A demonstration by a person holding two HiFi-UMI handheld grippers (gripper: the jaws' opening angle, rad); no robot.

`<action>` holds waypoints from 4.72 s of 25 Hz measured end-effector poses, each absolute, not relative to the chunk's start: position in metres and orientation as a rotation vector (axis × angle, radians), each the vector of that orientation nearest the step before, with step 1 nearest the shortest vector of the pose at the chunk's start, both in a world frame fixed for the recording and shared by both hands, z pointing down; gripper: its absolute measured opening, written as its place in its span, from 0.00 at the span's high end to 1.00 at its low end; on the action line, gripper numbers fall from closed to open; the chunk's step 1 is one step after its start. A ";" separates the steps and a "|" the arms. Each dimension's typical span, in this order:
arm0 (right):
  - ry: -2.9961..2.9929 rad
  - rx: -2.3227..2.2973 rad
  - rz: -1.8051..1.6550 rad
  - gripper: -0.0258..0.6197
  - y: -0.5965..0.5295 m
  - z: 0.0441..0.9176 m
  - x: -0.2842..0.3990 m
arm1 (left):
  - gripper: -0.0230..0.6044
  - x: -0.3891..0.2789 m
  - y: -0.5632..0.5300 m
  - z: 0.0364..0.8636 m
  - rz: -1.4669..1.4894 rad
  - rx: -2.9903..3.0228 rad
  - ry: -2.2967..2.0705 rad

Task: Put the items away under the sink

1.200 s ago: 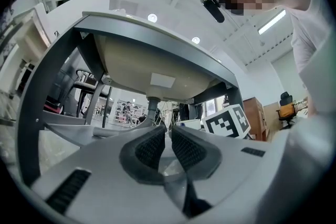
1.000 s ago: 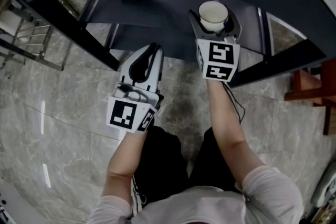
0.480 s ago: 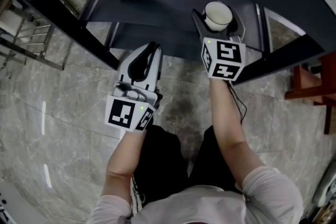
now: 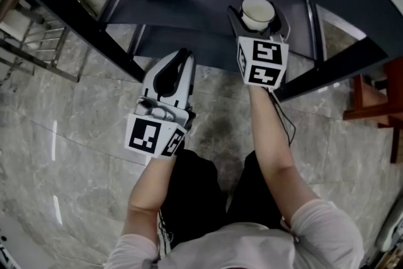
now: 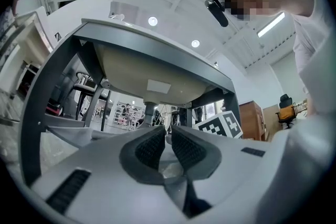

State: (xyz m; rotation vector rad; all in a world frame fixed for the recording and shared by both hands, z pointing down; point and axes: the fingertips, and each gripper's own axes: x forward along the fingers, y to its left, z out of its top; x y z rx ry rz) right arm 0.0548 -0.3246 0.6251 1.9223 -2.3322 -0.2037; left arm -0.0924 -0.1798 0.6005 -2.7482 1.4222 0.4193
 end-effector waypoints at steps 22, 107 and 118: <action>-2.400 1.781 -0.110 0.33 -0.327 0.629 0.056 | 0.90 -0.085 -0.176 0.599 0.439 -2.767 1.404; -2.751 1.420 -0.415 0.89 -0.180 0.586 0.071 | 0.95 -0.018 -0.187 0.601 0.330 -2.754 1.321; -2.758 1.313 -0.449 0.89 -0.160 0.565 0.052 | 0.96 -0.017 -0.172 0.586 0.252 -2.752 1.313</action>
